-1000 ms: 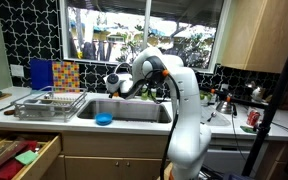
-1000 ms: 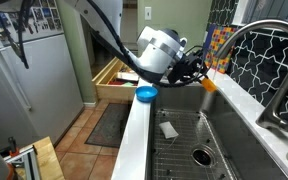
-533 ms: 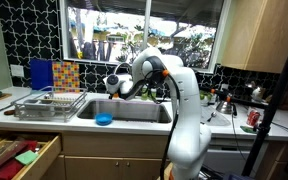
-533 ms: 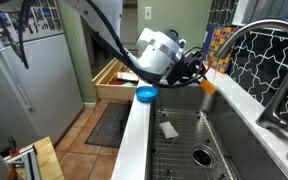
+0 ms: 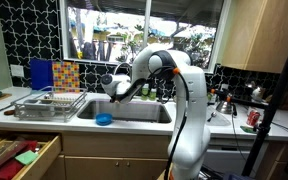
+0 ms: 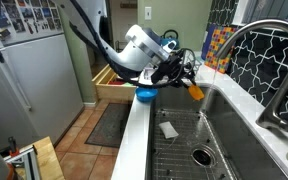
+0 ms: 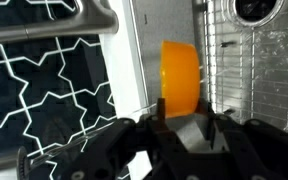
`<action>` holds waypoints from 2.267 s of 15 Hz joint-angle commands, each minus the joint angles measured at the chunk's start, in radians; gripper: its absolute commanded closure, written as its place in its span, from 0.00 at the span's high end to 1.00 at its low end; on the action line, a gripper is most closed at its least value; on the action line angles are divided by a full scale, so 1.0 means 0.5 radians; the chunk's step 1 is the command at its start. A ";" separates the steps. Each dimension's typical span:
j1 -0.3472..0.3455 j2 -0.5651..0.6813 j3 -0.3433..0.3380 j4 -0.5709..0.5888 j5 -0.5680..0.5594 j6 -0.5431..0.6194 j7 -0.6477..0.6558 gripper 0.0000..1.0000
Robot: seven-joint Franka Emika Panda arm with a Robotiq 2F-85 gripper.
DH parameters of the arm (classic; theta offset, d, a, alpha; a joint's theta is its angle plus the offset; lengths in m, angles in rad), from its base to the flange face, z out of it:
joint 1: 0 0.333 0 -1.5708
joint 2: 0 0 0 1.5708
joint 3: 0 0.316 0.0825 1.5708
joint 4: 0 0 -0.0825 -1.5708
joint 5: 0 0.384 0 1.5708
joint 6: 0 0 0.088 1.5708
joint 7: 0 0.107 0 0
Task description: Place the orange bowl under the running faucet then put the bowl back on the counter
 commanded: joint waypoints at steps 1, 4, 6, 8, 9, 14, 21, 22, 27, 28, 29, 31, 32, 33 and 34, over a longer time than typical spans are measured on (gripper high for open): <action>0.027 -0.240 0.123 -0.231 0.277 -0.387 -0.223 0.10; -0.002 -0.132 0.134 -0.103 0.171 -0.288 -0.127 0.35; -0.010 -0.116 0.131 -0.090 0.171 -0.285 -0.127 0.35; -0.016 -0.110 0.129 -0.089 0.171 -0.285 -0.127 0.35; -0.016 -0.110 0.129 -0.089 0.171 -0.285 -0.127 0.35; 0.063 -0.211 0.200 -0.257 0.091 -0.500 0.088 0.10; 0.089 -0.411 0.288 -0.500 0.189 -0.678 0.194 0.10; 0.089 -0.447 0.294 -0.539 0.227 -0.668 0.166 0.10; 0.107 -0.629 0.329 -0.781 0.265 -0.611 0.153 0.10; 0.118 -0.661 0.344 -0.827 0.262 -0.637 0.178 0.10; 0.127 -0.699 0.355 -0.877 0.264 -0.633 0.189 0.10; 0.143 -0.762 0.372 -0.964 0.260 -0.616 0.206 0.10; 0.151 -0.790 0.381 -1.002 0.255 -0.611 0.220 0.10; 0.158 -0.824 0.388 -1.040 0.247 -0.599 0.229 0.10; 0.166 -0.855 0.389 -1.078 0.251 -0.577 0.224 0.10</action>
